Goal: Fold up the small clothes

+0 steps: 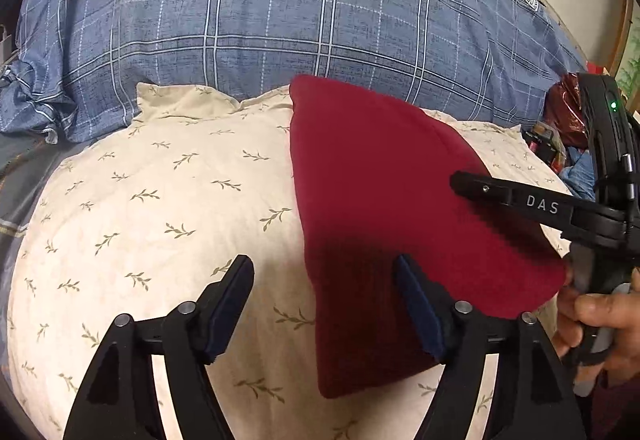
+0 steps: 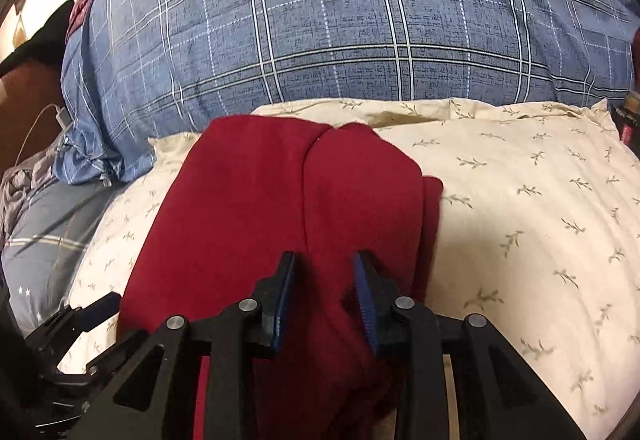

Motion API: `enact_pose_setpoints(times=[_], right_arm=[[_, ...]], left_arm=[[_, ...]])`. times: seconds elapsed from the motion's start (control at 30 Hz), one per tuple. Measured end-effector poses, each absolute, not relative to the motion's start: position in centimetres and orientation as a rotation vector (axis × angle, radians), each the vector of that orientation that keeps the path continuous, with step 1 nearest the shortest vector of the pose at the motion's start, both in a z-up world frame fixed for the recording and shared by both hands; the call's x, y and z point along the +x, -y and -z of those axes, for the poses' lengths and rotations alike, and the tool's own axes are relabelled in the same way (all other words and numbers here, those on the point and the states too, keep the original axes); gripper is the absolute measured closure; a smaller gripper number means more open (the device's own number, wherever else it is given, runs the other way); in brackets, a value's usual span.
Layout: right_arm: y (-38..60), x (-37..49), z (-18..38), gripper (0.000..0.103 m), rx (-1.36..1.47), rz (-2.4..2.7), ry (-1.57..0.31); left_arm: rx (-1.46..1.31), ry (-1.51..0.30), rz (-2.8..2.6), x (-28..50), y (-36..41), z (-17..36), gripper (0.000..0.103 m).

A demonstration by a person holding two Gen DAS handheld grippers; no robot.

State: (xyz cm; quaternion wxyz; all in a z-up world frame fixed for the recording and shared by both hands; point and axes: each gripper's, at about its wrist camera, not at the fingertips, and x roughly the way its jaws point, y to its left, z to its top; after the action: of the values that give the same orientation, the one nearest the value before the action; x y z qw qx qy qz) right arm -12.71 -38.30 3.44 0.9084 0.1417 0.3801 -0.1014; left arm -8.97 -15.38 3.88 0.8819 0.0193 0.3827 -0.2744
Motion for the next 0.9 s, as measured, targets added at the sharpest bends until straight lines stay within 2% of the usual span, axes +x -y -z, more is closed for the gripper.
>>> enact_pose_setpoints(times=[0.27, 0.37, 0.43, 0.6, 0.7, 0.87, 0.9], right_arm=[[37.8, -14.0, -4.6, 0.071, 0.303, 0.181, -0.725], [37.3, -15.3, -6.4, 0.067, 0.338, 0.150, -0.645], [36.8, -15.5, -7.0, 0.059, 0.300, 0.162, -0.620], [37.9, -14.2, -4.3, 0.062, 0.320, 0.239, -0.755], [38.9, -15.1, -3.7, 0.062, 0.399, 0.215, -0.767], [38.0, -15.8, -4.2, 0.062, 0.357, 0.230, -0.754], [37.9, -16.1, -4.6, 0.059, 0.353, 0.231, -0.733]], left_arm=[[0.047, -0.792, 0.553, -8.9, 15.6, -3.7, 0.025], [0.050, -0.790, 0.548, -9.0, 15.7, -3.6, 0.025], [0.048, -0.793, 0.549, -9.1, 15.7, -3.6, 0.025], [0.064, -0.801, 0.552, -9.5, 16.0, -3.6, 0.025], [0.055, -0.812, 0.564, -9.5, 15.8, -3.8, 0.027], [0.005, -0.812, 0.563, -9.2, 14.9, -4.5, 0.027], [-0.004, -0.811, 0.558, -9.2, 14.8, -4.6, 0.027]])
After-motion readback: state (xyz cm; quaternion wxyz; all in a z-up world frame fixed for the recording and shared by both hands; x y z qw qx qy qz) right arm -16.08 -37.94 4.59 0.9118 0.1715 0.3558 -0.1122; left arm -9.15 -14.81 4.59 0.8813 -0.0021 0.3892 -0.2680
